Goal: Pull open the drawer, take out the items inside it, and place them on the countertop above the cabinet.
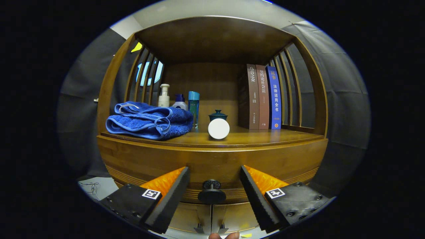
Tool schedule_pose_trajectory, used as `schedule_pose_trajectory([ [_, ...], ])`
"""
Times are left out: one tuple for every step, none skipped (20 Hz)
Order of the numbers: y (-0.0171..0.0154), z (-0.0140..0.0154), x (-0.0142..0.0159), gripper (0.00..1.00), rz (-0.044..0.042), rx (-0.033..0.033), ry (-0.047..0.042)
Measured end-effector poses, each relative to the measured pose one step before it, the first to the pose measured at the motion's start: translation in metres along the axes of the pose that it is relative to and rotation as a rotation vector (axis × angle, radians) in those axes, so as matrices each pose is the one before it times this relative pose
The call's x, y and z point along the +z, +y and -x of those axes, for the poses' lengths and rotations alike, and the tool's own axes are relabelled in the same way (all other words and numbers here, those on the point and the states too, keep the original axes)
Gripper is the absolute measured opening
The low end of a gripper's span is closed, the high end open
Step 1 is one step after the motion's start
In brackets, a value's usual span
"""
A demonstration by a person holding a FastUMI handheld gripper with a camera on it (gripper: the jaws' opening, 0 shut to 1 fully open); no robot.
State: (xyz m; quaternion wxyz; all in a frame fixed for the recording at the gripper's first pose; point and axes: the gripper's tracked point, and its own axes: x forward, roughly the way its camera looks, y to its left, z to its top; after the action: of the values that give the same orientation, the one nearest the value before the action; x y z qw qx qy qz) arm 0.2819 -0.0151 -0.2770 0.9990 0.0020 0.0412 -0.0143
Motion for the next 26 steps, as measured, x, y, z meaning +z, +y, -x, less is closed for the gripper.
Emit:
schedule_pose_trajectory([
  [-0.00115, 0.00543, 0.00636, 0.99, -0.00485, -0.00364, -0.00675],
  [-0.00048, 0.00744, 0.0088, 0.99, 0.00101, -0.00562, -0.00845],
  [0.00079, 0.00773, 0.00878, 0.99, 0.00642, -0.00138, -0.00669],
  [0.00038, 0.00834, 0.00975, 0.99, 0.01391, -0.00127, -0.0075],
  [0.00009, 0.01032, 0.0102, 0.99, 0.01407, 0.0027, -0.00623],
  [0.00221, 0.01083, 0.01081, 0.99, 0.00641, 0.00751, -0.00795],
  [0.00182, 0.01056, 0.01035, 0.99, -0.00102, 0.00975, -0.00916],
  [0.00234, 0.01141, 0.01046, 0.99, -0.0053, 0.01178, -0.00452],
  [-0.00013, 0.0108, 0.00886, 0.99, -0.00511, 0.00695, -0.00221],
  [-0.00052, 0.01181, 0.01015, 0.99, -0.00511, 0.00624, -0.00153],
  [-0.00076, 0.0119, 0.01025, 0.99, -0.00602, 0.00167, -0.00063],
  [0.00056, 0.01187, 0.01111, 0.99, -0.01068, 0.00795, -0.00049],
  [-0.00006, 0.01273, 0.01066, 0.99, -0.00692, -0.00014, 0.0011],
  [-0.0006, 0.0129, 0.01173, 0.99, -0.00038, 0.0019, -0.00082],
  [-0.00188, 0.01227, 0.01161, 0.99, 0.00063, -0.00114, -0.00668],
  [0.00006, 0.01309, 0.01261, 0.99, 0.00165, -0.00042, -0.00611],
  [0.00608, 0.01595, 0.00851, 0.99, 0.00312, 0.00063, -0.00311],
  [0.00012, 0.01202, 0.00988, 0.99, 0.01008, -0.00424, -0.0036],
  [0.00101, 0.01233, 0.00958, 0.99, 0.01089, -0.0019, -0.0016],
  [0.00092, 0.01127, 0.00768, 0.99, 0.00486, -0.0012, 0.00491],
  [0.00295, 0.01188, 0.0058, 0.99, 0.0012, 0.00011, 0.00687],
  [0.00008, 0.01098, 0.00592, 0.99, 0.0, -0.00679, 0.00581],
  [0.00032, 0.01171, 0.00605, 0.99, -0.00411, -0.00242, 0.00489],
  [0.00121, 0.00956, 0.00261, 0.99, -0.00908, -0.0001, 0.00802],
  [-0.0001, 0.00883, 0.00135, 0.99, -0.01196, -0.00456, 0.00878],
  [-0.00032, 0.00854, 0.00229, 0.99, -0.00916, -0.00519, 0.00405],
])
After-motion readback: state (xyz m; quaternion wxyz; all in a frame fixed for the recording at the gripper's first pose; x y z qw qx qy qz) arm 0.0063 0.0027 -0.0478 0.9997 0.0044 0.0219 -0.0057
